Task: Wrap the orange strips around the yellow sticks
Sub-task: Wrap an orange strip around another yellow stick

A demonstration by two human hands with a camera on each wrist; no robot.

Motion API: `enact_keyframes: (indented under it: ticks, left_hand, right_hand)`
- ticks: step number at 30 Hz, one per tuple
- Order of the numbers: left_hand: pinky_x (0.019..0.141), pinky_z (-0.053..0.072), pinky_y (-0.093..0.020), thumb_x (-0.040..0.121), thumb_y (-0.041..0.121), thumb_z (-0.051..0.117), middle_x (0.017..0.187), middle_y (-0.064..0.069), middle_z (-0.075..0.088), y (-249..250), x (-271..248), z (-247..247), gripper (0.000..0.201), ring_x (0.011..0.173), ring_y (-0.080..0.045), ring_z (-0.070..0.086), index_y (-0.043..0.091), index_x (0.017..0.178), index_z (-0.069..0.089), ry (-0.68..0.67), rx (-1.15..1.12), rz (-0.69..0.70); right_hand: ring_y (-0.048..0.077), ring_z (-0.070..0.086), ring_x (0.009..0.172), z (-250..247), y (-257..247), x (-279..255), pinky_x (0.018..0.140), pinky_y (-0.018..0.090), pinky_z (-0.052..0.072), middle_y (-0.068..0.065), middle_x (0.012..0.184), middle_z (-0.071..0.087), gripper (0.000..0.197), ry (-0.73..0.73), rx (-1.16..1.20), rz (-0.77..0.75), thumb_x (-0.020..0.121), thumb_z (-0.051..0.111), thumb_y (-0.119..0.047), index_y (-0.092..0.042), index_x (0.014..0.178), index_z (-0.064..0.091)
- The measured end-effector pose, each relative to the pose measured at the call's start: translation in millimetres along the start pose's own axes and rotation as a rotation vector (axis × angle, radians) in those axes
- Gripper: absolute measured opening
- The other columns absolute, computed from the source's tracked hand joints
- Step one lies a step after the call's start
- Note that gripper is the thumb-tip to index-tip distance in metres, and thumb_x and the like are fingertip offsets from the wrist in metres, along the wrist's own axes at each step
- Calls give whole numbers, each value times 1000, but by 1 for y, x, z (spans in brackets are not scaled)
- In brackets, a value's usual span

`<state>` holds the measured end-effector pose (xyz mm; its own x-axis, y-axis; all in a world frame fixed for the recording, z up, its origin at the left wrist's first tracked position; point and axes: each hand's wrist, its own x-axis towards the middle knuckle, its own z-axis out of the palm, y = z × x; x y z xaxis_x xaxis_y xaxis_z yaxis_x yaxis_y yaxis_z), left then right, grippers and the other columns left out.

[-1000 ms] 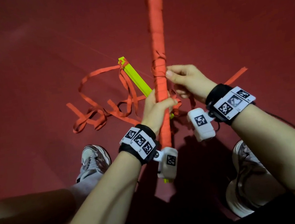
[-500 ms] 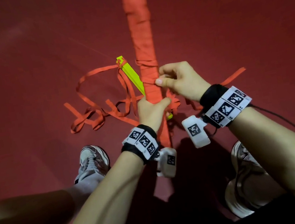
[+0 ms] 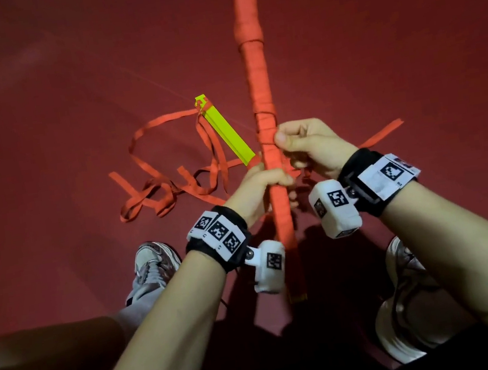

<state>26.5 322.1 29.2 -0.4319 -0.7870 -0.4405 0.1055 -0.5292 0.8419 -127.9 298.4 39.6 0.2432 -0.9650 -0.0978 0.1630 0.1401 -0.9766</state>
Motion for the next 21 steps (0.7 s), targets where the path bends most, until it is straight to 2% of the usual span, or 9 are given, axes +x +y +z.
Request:
enact_keyframes:
  ticks: [2,4,6,8,11,13,17,19,21]
  left_hand:
    - [64,56,-33,68,4,70,78,-11,67,-2,6,4,47,62,-22,64,-5,113,58,142,-16,39]
    - [72,55,-33,73,1,77,86,-12,71,-9,11,7,42,69,-21,67,-3,112,63,285,38,123]
    - [73,55,-33,74,4,81,86,-6,72,-16,14,6,28,72,-18,66,9,99,69,385,166,240]
    - [62,54,-28,76,0,81,75,-2,69,-18,13,4,22,62,-14,62,13,86,67,421,238,337]
    - [50,45,-26,73,-4,77,61,-3,61,-10,9,0,21,48,-16,53,8,80,62,303,186,341]
    - [48,43,-26,74,-5,73,59,-1,60,-5,4,-1,22,46,-17,50,8,81,56,139,113,289]
    - [52,45,-27,82,-11,65,82,2,74,-6,-5,-3,23,49,-14,52,8,84,52,-120,69,160]
    - [53,47,-27,75,-1,72,68,2,67,-8,-5,-3,20,50,-15,55,7,86,57,-83,117,146]
    - [59,53,-29,73,5,79,76,-3,72,-8,1,0,27,60,-17,63,1,97,68,36,146,172]
  right_hand:
    - [3,50,43,7,1,5,41,16,35,4,66,63,20,243,-56,-59,85,78,-16,-4,92,62]
    - [1,52,46,8,4,10,46,14,40,10,70,61,26,382,-164,-122,79,84,-11,-5,91,61]
    - [2,56,50,9,2,10,52,16,44,10,70,63,24,347,-220,-143,79,84,-8,-2,89,62]
    - [3,58,52,8,-1,9,54,17,46,10,69,65,21,300,-207,-153,80,82,-5,0,91,64]
    - [7,53,47,4,-5,9,46,21,42,-1,60,63,18,242,-144,-130,82,80,-11,-8,86,63]
    - [8,39,42,-1,-4,8,40,19,29,-2,60,57,29,115,22,-22,78,82,-24,-10,87,59]
    - [4,32,47,-8,-2,-3,43,22,18,17,103,67,58,-188,223,61,89,70,-28,11,127,49]
    - [3,33,46,-7,-4,-5,43,22,18,21,114,69,46,-185,151,50,94,58,-19,14,126,51]
    - [2,32,43,-5,-5,-2,41,20,19,23,108,70,27,-114,122,31,96,59,-13,8,113,60]
